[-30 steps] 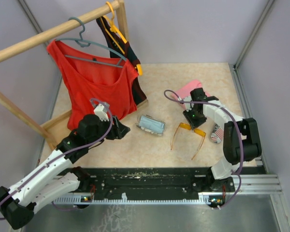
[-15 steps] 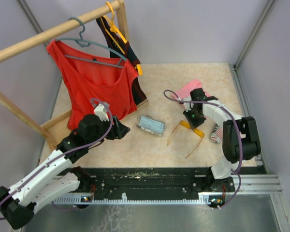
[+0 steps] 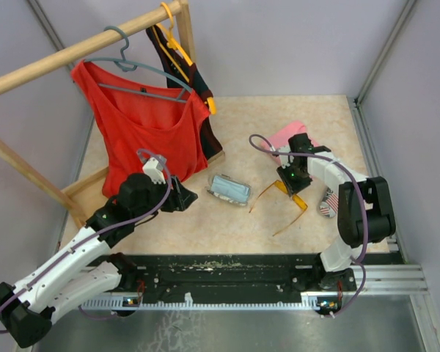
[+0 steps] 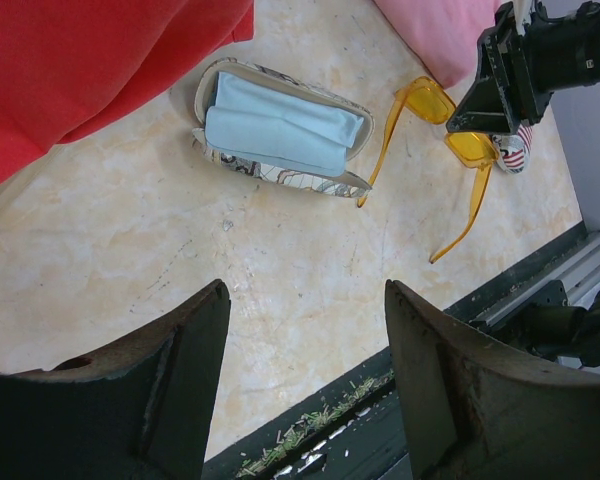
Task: Organize the sunglasses
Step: Pick up the sunglasses from the center of the board.
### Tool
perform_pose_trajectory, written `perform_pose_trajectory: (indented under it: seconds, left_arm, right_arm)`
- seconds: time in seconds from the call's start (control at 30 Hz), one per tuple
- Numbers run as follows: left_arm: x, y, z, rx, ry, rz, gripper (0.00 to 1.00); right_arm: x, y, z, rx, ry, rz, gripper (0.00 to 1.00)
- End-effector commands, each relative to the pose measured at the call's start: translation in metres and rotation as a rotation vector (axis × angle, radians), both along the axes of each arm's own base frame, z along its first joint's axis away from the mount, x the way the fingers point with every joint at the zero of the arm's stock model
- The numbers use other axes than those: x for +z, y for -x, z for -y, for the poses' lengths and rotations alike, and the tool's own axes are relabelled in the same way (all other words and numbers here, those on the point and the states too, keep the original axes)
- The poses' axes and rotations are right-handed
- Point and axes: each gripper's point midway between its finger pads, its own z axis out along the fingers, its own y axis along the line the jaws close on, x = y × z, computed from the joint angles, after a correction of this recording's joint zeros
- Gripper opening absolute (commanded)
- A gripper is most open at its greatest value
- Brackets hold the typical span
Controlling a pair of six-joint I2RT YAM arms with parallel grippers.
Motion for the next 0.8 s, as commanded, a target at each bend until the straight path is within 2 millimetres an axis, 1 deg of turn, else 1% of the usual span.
perform_pose_trajectory:
  seconds: [0.0,0.23,0.37,0.67,0.77]
  left_arm:
    - [0.0187,-0.0055,0.0023,-0.002,0.025,0.047,0.69]
    - [0.0179,-0.0054,0.0014,0.000,0.020,0.046,0.69]
    - [0.0177,-0.0051,0.0012,0.001,0.021,0.046,0.69]
    - [0.0173,-0.0047,-0.0009,0.007,0.017,0.047,0.69]
    - [0.0165,-0.0045,-0.0011,0.007,0.014,0.046,0.69]
  right_arm:
    - [0.0188,-0.0200,-0.0058,-0.013,-0.040,0.091,0.31]
    - [0.0176,-0.0213,-0.0068,-0.011,-0.044,0.086,0.26]
    - [0.0166,-0.0207,-0.0074,-0.009,-0.046,0.083,0.21]
    - [0.0123,-0.0193,-0.0069,-0.012,-0.043,0.075,0.19]
    - [0.0112,-0.0183,-0.0073,-0.011,-0.044,0.065,0.17]
